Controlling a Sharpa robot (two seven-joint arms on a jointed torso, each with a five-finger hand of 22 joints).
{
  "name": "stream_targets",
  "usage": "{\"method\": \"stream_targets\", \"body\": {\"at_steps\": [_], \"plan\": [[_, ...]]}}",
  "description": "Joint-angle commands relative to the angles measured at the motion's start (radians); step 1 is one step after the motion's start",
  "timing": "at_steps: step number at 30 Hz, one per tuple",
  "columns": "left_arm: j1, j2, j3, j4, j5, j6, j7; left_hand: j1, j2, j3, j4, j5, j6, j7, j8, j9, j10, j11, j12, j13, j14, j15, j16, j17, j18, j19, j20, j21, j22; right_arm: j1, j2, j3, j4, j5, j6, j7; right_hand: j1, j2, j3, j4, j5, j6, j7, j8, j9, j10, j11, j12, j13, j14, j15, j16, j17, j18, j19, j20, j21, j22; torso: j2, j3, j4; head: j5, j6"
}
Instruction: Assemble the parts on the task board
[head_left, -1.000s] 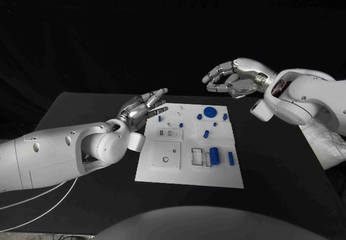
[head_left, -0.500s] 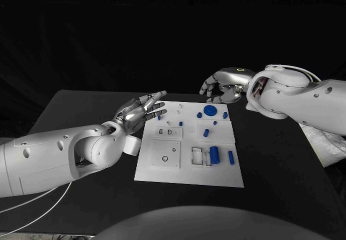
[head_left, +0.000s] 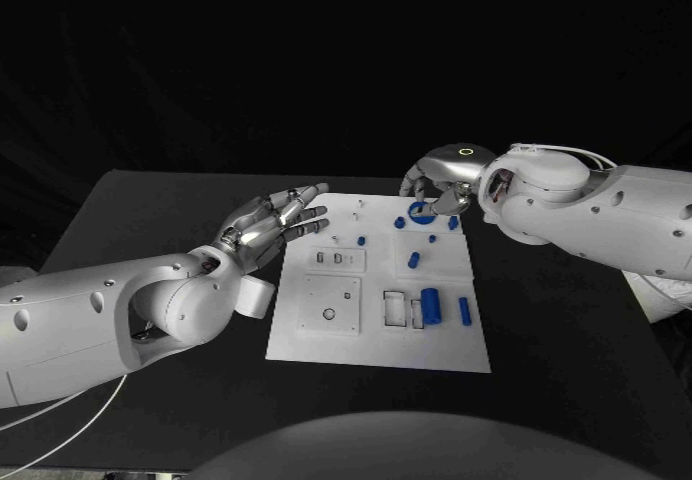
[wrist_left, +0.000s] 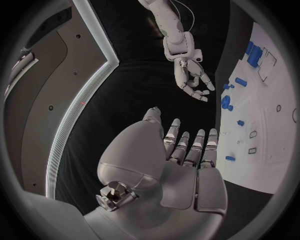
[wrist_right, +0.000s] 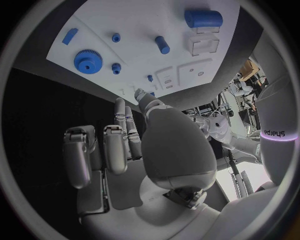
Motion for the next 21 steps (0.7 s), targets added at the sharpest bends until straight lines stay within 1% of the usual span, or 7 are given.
{"method": "stream_targets", "body": {"at_steps": [1, 7, 8, 13, 15, 18, 21], "plan": [[0.004, -0.004, 0.001, 0.008, -0.015, -0.009, 0.014, 0.01, 0.0, -0.007, 0.001, 0.008, 0.013, 0.004, 0.007, 0.002, 0.009, 0.009, 0.012, 0.002, 0.011, 0.0, 0.009, 0.002, -0.021, 0.011, 0.0, 0.006, 0.002, -0.008, 0.012, 0.0, -0.016, -0.065, -0.014, -0.002, -0.014, 0.004, -0.012, 0.002, 0.002, 0.021, 0.005, -0.016, 0.006, -0.05, -0.001, 0.061, 0.069, 0.001, -0.004, 0.003, 0.001, -0.015, 0.055, -0.005, 0.007, 0.215, 0.01, 0.0014, 0.001, 0.002, 0.0], [0.005, -0.009, 0.001, 0.008, -0.015, -0.013, 0.017, 0.014, 0.001, -0.008, 0.001, 0.011, 0.022, 0.008, 0.012, 0.003, 0.018, 0.014, 0.024, 0.004, 0.015, 0.001, 0.015, 0.002, -0.024, 0.016, 0.0, 0.01, 0.003, -0.03, 0.057, 0.0, -0.071, -0.067, -0.013, 0.019, -0.01, 0.006, -0.006, 0.001, 0.021, 0.032, 0.012, -0.023, 0.013, -0.081, -0.001, 0.046, 0.076, 0.002, -0.004, 0.003, 0.002, -0.016, 0.057, -0.004, 0.008, 0.218, 0.014, 0.0039, 0.001, 0.011, 0.0], [0.005, -0.01, 0.001, 0.007, -0.015, -0.013, 0.017, 0.014, 0.002, -0.008, 0.001, 0.012, 0.023, 0.009, 0.012, 0.003, 0.018, 0.015, 0.025, 0.004, 0.015, 0.001, 0.016, 0.002, -0.025, 0.016, 0.0, 0.01, 0.003, -0.033, 0.064, 0.001, -0.08, -0.067, -0.012, 0.022, -0.009, 0.006, -0.004, 0.0, 0.028, 0.034, 0.014, -0.025, 0.014, -0.087, 0.0, 0.04, 0.075, 0.002, -0.003, 0.003, 0.001, -0.016, 0.057, -0.003, 0.007, 0.217, 0.013, 0.0032, 0.001, 0.012, 0.0], [0.005, -0.011, 0.001, 0.005, -0.015, -0.013, 0.016, 0.018, 0.003, -0.007, 0.0, 0.014, 0.026, 0.011, 0.015, 0.004, 0.022, 0.018, 0.03, 0.005, 0.016, 0.002, 0.018, 0.002, -0.026, 0.018, 0.0, 0.011, 0.003, -0.047, 0.095, 0.001, -0.118, -0.063, 0.008, 0.034, -0.004, -0.002, 0.013, -0.003, 0.092, 0.027, 0.019, -0.046, 0.022, -0.126, 0.009, -0.032, 0.051, -0.004, 0.004, 0.0, -0.01, -0.013, 0.048, 0.002, 0.003, 0.21, 0.01, 0.0021, 0.0016, 0.015, 0.0], [0.005, -0.01, 0.001, 0.004, -0.015, -0.013, 0.016, 0.019, 0.004, -0.007, 0.0, 0.015, 0.027, 0.012, 0.015, 0.004, 0.023, 0.019, 0.032, 0.005, 0.016, 0.002, 0.019, 0.002, -0.027, 0.018, 0.0, 0.012, 0.003, -0.051, 0.104, 0.001, -0.128, -0.063, 0.017, 0.034, -0.002, -0.007, 0.023, -0.006, 0.124, 0.023, 0.019, -0.055, 0.025, -0.136, 0.01, -0.064, 0.039, -0.01, 0.006, -0.003, -0.019, -0.011, 0.039, 0.004, -0.001, 0.203, 0.01, 0.002, 0.0021, 0.014, 0.0], [0.005, -0.01, 0.001, 0.001, -0.015, -0.013, 0.016, 0.021, 0.005, -0.006, 0.0, 0.016, 0.028, 0.013, 0.016, 0.004, 0.024, 0.02, 0.034, 0.005, 0.016, 0.002, 0.021, 0.002, -0.028, 0.019, 0.0, 0.012, 0.003, -0.056, 0.114, 0.001, -0.14, -0.063, 0.034, 0.028, 0.011, -0.014, 0.048, -0.019, 0.215, 0.021, 0.018, -0.066, 0.031, -0.149, 0.011, -0.109, 0.023, -0.021, 0.006, -0.008, -0.038, -0.007, 0.023, 0.005, -0.009, 0.189, 0.009, 0.002, 0.0024, 0.011, 0.0], [0.005, -0.01, 0.001, -0.001, -0.015, -0.013, 0.015, 0.026, 0.007, -0.004, -0.001, 0.018, 0.03, 0.015, 0.018, 0.004, 0.025, 0.022, 0.038, 0.005, 0.017, 0.003, 0.023, 0.003, -0.029, 0.021, 0.0, 0.014, 0.004, -0.06, 0.124, 0.001, -0.154, -0.063, 0.047, 0.022, 0.019, -0.021, 0.077, -0.034, 0.297, 0.02, 0.018, -0.075, 0.037, -0.168, 0.019, -0.148, 0.011, -0.032, 0.012, -0.014, -0.056, -0.002, 0.006, 0.009, -0.018, 0.175, 0.008, 0.0016, 0.0018, 0.013, 0.0]]}}
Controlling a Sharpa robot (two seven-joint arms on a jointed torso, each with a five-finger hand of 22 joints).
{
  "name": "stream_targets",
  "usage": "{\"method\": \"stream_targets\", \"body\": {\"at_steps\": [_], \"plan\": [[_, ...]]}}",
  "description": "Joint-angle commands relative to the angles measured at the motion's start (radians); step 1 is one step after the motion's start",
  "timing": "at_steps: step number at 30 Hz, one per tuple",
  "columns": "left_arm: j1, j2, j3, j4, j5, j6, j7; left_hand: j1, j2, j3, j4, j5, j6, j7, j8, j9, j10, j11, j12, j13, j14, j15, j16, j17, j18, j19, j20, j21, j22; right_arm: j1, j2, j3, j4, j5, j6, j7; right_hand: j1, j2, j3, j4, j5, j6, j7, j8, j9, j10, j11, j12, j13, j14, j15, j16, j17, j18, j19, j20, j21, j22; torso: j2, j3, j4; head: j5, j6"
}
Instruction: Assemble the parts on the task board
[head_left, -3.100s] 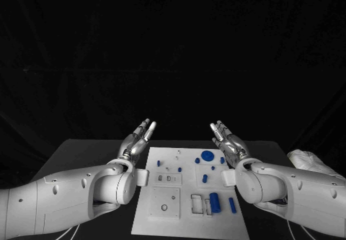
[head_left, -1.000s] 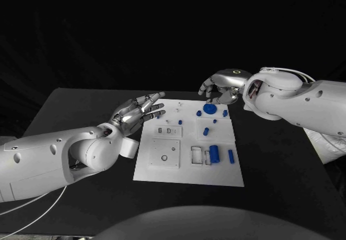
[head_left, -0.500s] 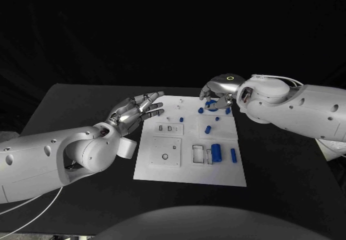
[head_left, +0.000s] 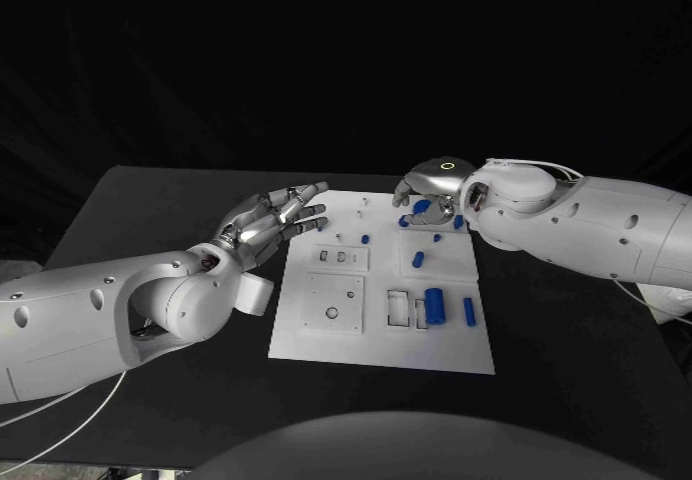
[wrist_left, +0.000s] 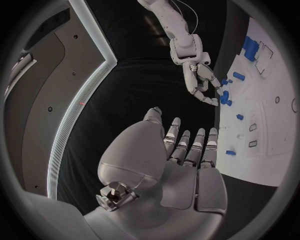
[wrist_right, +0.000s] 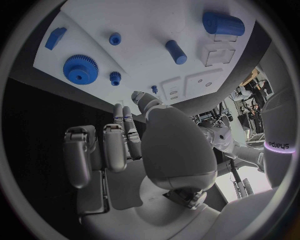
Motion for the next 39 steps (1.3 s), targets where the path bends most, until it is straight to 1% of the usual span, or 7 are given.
{"method": "stream_targets", "body": {"at_steps": [1, 10, 14, 19, 27, 32, 39], "plan": [[0.002, 0.002, 0.001, -0.001, -0.008, 0.001, 0.013, 0.011, -0.001, -0.004, -0.001, 0.005, 0.007, -0.001, 0.005, 0.001, 0.006, 0.003, 0.005, 0.001, 0.006, -0.001, 0.005, 0.001, -0.014, 0.007, 0.0, 0.005, 0.002, -0.004, 0.01, 0.0, -0.015, -0.019, 0.046, 0.001, 0.005, -0.006, 0.023, -0.012, 0.056, -0.005, 0.001, -0.008, 0.004, -0.014, 0.005, -0.026, -0.008, -0.012, 0.002, -0.007, -0.012, -0.001, 0.003, 0.011, -0.008, 0.172, -0.002, -0.0006, -0.0002, 0.002, 0.0], [0.002, 0.004, 0.001, -0.009, -0.008, 0.002, 0.009, 0.03, 0.003, 0.002, -0.002, 0.012, 0.025, 0.004, 0.014, 0.003, 0.011, 0.009, 0.017, 0.002, 0.009, 0.002, 0.014, 0.002, -0.019, 0.01, 0.0, 0.008, 0.002, -0.018, 0.038, 0.001, -0.068, -0.019, 0.043, 0.003, 0.007, -0.008, 0.072, -0.052, 0.111, -0.018, 0.004, -0.036, 0.011, 0.057, 0.002, 0.011, 0.035, -0.059, 0.003, -0.029, -0.086, 0.013, -0.053, 0.014, -0.037, 0.129, -0.004, 0.0, 0.0006, -0.001, 0.0], [0.002, 0.005, 0.001, -0.013, -0.008, 0.0, 0.007, 0.034, 0.004, 0.003, -0.001, 0.013, 0.047, 0.007, 0.023, 0.006, 0.012, 0.012, 0.022, 0.002, 0.011, 0.003, 0.017, 0.002, -0.021, 0.011, 0.0, 0.009, 0.002, -0.024, 0.047, 0.001, -0.09, -0.019, 0.018, 0.011, -0.021, 0.016, 0.026, -0.071, -0.023, -0.027, 0.002, -0.075, -0.001, -0.033, -0.007, 0.492, 0.46, -0.22, -0.012, -0.143, -0.329, 0.034, -0.146, -0.004, -0.094, 0.066, -0.004, -0.0005, -0.0004, -0.001, 0.0], [0.002, 0.008, 0.001, -0.018, -0.008, -0.002, 0.004, 0.035, 0.004, 0.003, 0.0, 0.013, 0.053, 0.009, 0.026, 0.007, 0.014, 0.014, 0.024, 0.002, 0.012, 0.004, 0.019, 0.002, -0.022, 0.01, 0.0, 0.008, 0.001, -0.029, 0.054, 0.001, -0.11, -0.02, -0.015, 0.016, -0.061, 0.019, -0.014, -0.062, -0.135, -0.032, -0.005, -0.095, 0.008, 0.617, -0.033, 1.026, 1.116, -0.032, -0.009, 0.008, 0.056, 0.015, -0.069, 0.005, -0.053, 0.132, -0.005, -0.0003, 0.0003, -0.003, 0.0], [0.002, 0.012, 0.001, -0.026, -0.008, -0.005, -0.002, 0.036, 0.004, 0.004, 0.0, 0.014, 0.055, 0.01, 0.028, 0.007, 0.015, 0.015, 0.026, 0.002, 0.013, 0.005, 0.021, 0.003, -0.023, 0.01, 0.0, 0.008, 0.001, -0.032, 0.06, 0.002, -0.131, -0.02, -0.026, 0.018, -0.06, 0.026, -0.007, -0.068, -0.062, -0.008, -0.003, -0.089, 0.028, 0.728, -0.034, 1.063, 1.186, 0.049, -0.01, 0.054, 0.225, 0.003, -0.019, 0.002, -0.026, 0.174, -0.006, -0.0007, 0.0003, -0.005, 0.0], [0.002, 0.013, 0.001, -0.031, -0.01, -0.006, -0.004, 0.038, 0.004, 0.004, -0.001, 0.015, 0.055, 0.01, 0.028, 0.007, 0.015, 0.016, 0.027, 0.002, 0.013, 0.005, 0.022, 0.003, -0.023, 0.009, 0.0, 0.008, 0.001, -0.037, 0.063, 0.002, -0.143, -0.015, -0.032, 0.026, -0.075, 0.002, 0.064, -0.061, -0.019, -0.009, -0.008, -0.089, 0.06, 0.005, -0.034, 0.551, 0.615, -0.057, -0.019, -0.005, 0.021, 0.003, -0.019, -0.004, -0.028, 0.177, -0.007, -0.0007, 0.0005, -0.007, 0.0], [0.002, 0.017, 0.001, -0.037, -0.013, -0.007, -0.006, 0.04, 0.005, 0.005, -0.001, 0.016, 0.055, 0.011, 0.029, 0.007, 0.015, 0.017, 0.028, 0.002, 0.014, 0.006, 0.023, 0.003, -0.024, 0.008, 0.0, 0.007, 0.0, -0.044, 0.065, 0.002, -0.151, -0.005, -0.031, 0.03, -0.101, -0.026, 0.118, -0.048, -0.061, -0.041, 0.004, -0.107, 0.083, -0.009, -0.003, -0.005, 0.231, -0.055, 0.009, -0.031, -0.023, 0.001, -0.005, 0.011, -0.028, 0.189, -0.007, -0.0009, 0.0007, -0.005, 0.0]]}}
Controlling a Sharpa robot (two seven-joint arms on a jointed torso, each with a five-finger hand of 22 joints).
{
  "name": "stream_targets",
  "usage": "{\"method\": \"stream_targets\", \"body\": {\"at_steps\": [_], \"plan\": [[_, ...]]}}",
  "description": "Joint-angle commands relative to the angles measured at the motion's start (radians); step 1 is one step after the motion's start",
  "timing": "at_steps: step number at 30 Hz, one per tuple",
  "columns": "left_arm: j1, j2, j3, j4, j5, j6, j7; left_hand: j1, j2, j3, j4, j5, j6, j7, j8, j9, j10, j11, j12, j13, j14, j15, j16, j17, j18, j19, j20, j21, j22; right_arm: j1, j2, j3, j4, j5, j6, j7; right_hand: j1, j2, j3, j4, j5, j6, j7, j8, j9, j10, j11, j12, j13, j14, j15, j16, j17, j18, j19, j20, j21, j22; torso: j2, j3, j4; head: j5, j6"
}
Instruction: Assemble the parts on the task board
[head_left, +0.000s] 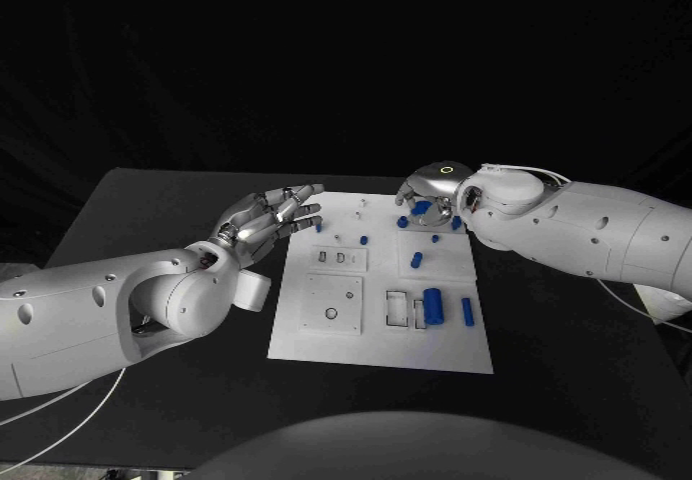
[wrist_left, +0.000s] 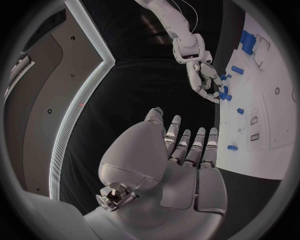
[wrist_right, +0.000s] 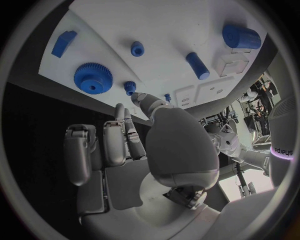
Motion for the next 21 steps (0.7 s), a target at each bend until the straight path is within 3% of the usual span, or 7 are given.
{"method": "stream_targets", "body": {"at_steps": [1, 8, 13, 21], "plan": [[0.002, 0.004, 0.001, -0.002, -0.01, 0.0, 0.002, 0.011, 0.002, 0.005, -0.001, 0.006, 0.007, 0.002, 0.006, 0.001, 0.002, 0.004, 0.005, 0.002, 0.007, -0.001, 0.006, 0.001, -0.009, 0.001, 0.0, 0.002, 0.0, -0.002, 0.002, 0.001, -0.003, -0.002, -0.004, 0.012, -0.006, -0.01, 0.001, -0.003, -0.02, -0.012, 0.001, -0.008, 0.002, 0.015, 0.011, -0.12, -0.08, 0.003, 0.012, -0.008, -0.004, -0.012, 0.005, 0.011, -0.002, 0.189, 0.0, -0.0005, -0.0001, 0.0, 0.0], [0.001, 0.01, 0.0, -0.012, -0.012, 0.002, 0.003, 0.012, 0.002, 0.005, -0.001, 0.006, 0.005, 0.002, 0.006, 0.001, 0.001, 0.005, 0.005, 0.001, 0.007, -0.001, 0.007, 0.001, -0.01, 0.001, 0.0, 0.002, 0.0, -0.004, 0.002, 0.001, -0.004, 0.001, 0.002, 0.009, 0.003, -0.003, -0.02, -0.015, -0.052, -0.015, 0.006, -0.008, 0.001, 0.028, 0.013, -0.224, -0.138, 0.01, 0.011, -0.008, 0.0, -0.013, 0.011, 0.014, -0.001, 0.194, -0.001, -0.0002, 0.0003, 0.001, 0.0], [0.0, 0.011, 0.0, -0.015, -0.012, 0.003, 0.003, 0.012, 0.002, 0.005, -0.001, 0.006, 0.005, 0.002, 0.006, 0.001, 0.001, 0.005, 0.005, 0.001, 0.007, -0.001, 0.007, 0.001, -0.01, 0.001, 0.0, 0.002, 0.0, -0.005, 0.004, 0.001, -0.008, 0.001, 0.007, 0.008, 0.014, 0.003, -0.024, -0.025, -0.032, 0.01, 0.01, 0.002, 0.008, 0.042, 0.015, -0.252, -0.152, 0.01, 0.012, -0.008, 0.001, -0.013, 0.012, 0.015, -0.002, 0.195, -0.001, -0.0003, 0.0008, 0.0, 0.0], [0.0, 0.011, 0.0, -0.015, -0.014, 0.004, 0.002, 0.014, 0.003, 0.006, -0.001, 0.007, 0.004, 0.003, 0.006, 0.001, 0.002, 0.005, 0.006, 0.001, 0.008, 0.0, 0.008, 0.001, -0.011, 0.002, 0.0, 0.003, 0.0, -0.013, 0.02, 0.001, -0.032, 0.001, 0.0, 0.015, 0.02, 0.012, -0.032, -0.034, 0.008, 0.046, 0.001, 0.025, 0.033, 0.064, 0.007, -0.273, -0.156, 0.005, 0.007, -0.011, -0.005, -0.012, 0.008, 0.011, -0.006, 0.195, -0.002, -0.0003, 0.0005, 0.005, 0.0]]}}
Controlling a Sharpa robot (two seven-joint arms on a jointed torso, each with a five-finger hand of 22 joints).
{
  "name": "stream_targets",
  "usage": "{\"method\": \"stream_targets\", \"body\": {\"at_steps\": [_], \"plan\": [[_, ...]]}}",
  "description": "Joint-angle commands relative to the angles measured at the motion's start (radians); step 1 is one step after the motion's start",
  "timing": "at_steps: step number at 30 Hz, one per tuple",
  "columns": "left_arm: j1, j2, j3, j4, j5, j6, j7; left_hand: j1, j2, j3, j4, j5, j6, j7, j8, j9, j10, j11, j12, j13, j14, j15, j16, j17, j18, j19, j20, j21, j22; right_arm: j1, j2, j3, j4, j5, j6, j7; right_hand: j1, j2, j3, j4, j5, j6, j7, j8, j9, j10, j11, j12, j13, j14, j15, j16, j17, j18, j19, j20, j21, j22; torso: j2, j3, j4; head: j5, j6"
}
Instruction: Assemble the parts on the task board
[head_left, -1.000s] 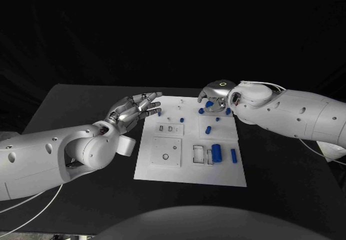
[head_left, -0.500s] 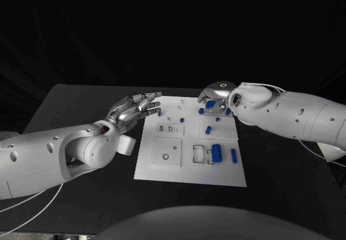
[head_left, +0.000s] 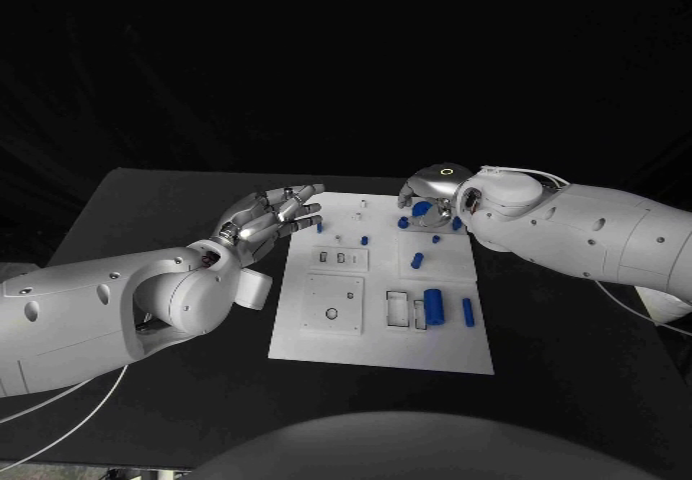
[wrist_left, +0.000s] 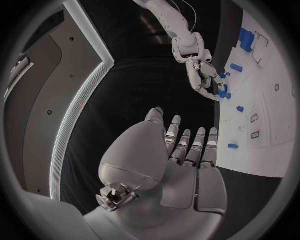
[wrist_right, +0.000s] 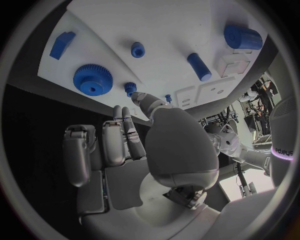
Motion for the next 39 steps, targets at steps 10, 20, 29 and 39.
{"method": "stream_targets", "body": {"at_steps": [10, 20, 29, 39], "plan": [[0.001, -0.006, 0.001, 0.009, -0.01, 0.0, 0.0, 0.01, 0.001, 0.007, -0.001, 0.004, 0.006, 0.004, 0.008, 0.001, 0.002, 0.007, 0.008, 0.002, 0.01, 0.002, 0.007, 0.002, -0.012, 0.004, 0.001, 0.005, 0.001, -0.033, 0.033, 0.002, -0.049, 0.003, -0.013, 0.029, 0.009, 0.005, -0.004, -0.006, 0.04, 0.018, -0.006, 0.014, 0.02, 0.024, -0.001, -0.013, -0.004, 0.002, -0.005, -0.004, 0.001, -0.013, 0.0, -0.001, -0.006, 0.196, 0.0, 0.0001, 0.0, 0.007, 0.0], [0.001, -0.006, 0.001, 0.009, -0.01, -0.001, -0.005, 0.013, 0.005, 0.009, 0.0, 0.006, 0.014, 0.008, 0.013, 0.002, 0.006, 0.011, 0.015, 0.003, 0.013, 0.003, 0.012, 0.002, -0.014, 0.007, 0.0, 0.007, 0.002, -0.04, 0.044, 0.003, -0.067, 0.018, -0.018, 0.038, 0.019, 0.013, 0.002, -0.015, 0.079, 0.026, -0.002, 0.022, 0.037, 0.057, 0.003, -0.013, -0.003, 0.001, -0.003, -0.005, 0.0, -0.014, 0.0, -0.001, -0.007, 0.198, -0.001, 0.0003, -0.0005, 0.007, 0.0], [0.001, -0.007, 0.001, 0.008, -0.01, -0.001, -0.012, 0.014, 0.008, 0.011, 0.001, 0.007, 0.02, 0.01, 0.017, 0.003, 0.009, 0.014, 0.02, 0.003, 0.014, 0.004, 0.015, 0.003, -0.015, 0.008, 0.0, 0.007, 0.002, -0.041, 0.047, 0.003, -0.077, 0.036, -0.024, 0.045, 0.041, 0.034, 0.007, -0.036, 0.11, 0.072, -0.005, 0.059, 0.08, 0.146, -0.005, 0.014, 0.009, -0.009, -0.009, -0.013, -0.02, -0.012, -0.003, -0.004, -0.01, 0.198, -0.002, 0.0, -0.0001, 0.008, 0.0], [0.001, -0.012, 0.0, 0.009, -0.014, -0.001, -0.019, 0.016, 0.012, 0.013, 0.001, 0.008, 0.024, 0.015, 0.022, 0.003, 0.015, 0.019, 0.027, 0.004, 0.016, 0.004, 0.02, 0.003, -0.017, 0.009, 0.0, 0.008, 0.002, -0.032, 0.034, 0.004, -0.054, 0.07, -0.059, 0.049, 0.046, 0.046, -0.004, -0.043, 0.105, 0.097, -0.007, 0.084, 0.118, 0.199, -0.008, 0.02, 0.01, -0.016, -0.013, -0.023, -0.041, -0.012, -0.004, -0.009, -0.013, 0.199, -0.002, -0.0003, 0.0001, 0.019, 0.0]]}}
